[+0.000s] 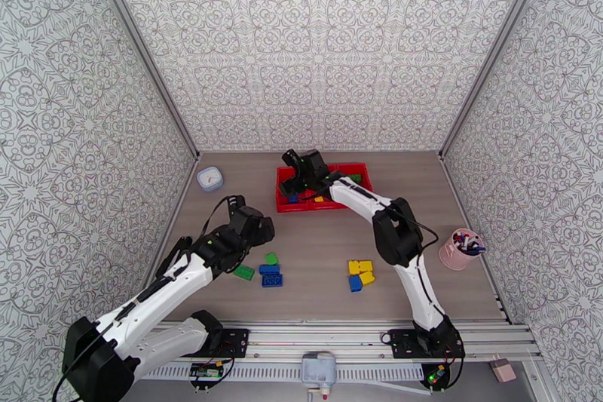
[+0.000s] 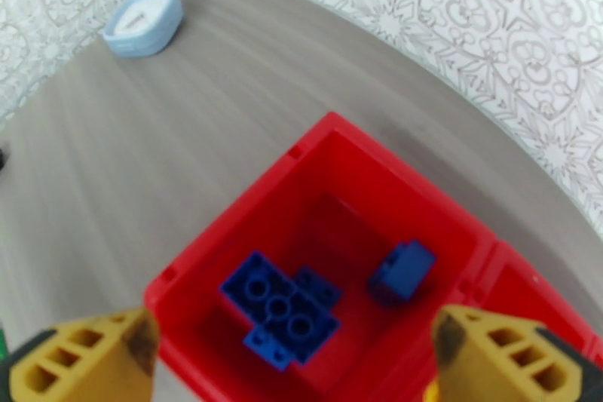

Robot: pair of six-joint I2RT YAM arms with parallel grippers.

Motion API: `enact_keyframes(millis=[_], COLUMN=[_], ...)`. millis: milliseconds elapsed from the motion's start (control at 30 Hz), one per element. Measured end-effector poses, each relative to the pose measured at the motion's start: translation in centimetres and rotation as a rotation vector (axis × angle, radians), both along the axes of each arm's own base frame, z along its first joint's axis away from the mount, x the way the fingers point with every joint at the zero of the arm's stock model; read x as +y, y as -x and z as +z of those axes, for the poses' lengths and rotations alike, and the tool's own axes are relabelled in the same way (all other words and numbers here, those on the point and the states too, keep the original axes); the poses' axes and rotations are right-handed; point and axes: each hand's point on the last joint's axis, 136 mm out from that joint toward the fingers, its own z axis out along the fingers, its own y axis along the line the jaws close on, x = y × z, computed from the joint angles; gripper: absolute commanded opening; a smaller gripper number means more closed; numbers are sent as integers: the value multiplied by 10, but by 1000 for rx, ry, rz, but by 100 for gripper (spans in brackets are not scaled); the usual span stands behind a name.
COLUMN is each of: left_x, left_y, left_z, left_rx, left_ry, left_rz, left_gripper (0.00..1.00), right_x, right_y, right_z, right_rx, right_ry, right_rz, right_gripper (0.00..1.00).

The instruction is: Sort the legos into containers by color

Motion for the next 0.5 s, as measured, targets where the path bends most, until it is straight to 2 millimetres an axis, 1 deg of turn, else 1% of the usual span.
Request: enact_keyframes(millis=[67,133,233,367,500], left_x=[-5,-9,-16,-22,-28], left_y=[4,10,18,22,25], left_z=[-3,-8,-19,-32,-51], left_rx=[18,42,87,143,212], left_ry=[-2,-3,-5,10,33], left_rz=[-4,-8,-15,-7,24], left_gripper=[100,100,99,94,88], right_x=[-10,-20,-36,-55,-70], right_y=[15,32,54,80,101], right_z=[15,26,31,18,-2], right_rx=[-21,-37,-45,-20,17], right_ry=[-21,-38,-47,-30,1], right_rz=[6,13,17,20,26], right_gripper=[100,100,100,100,100])
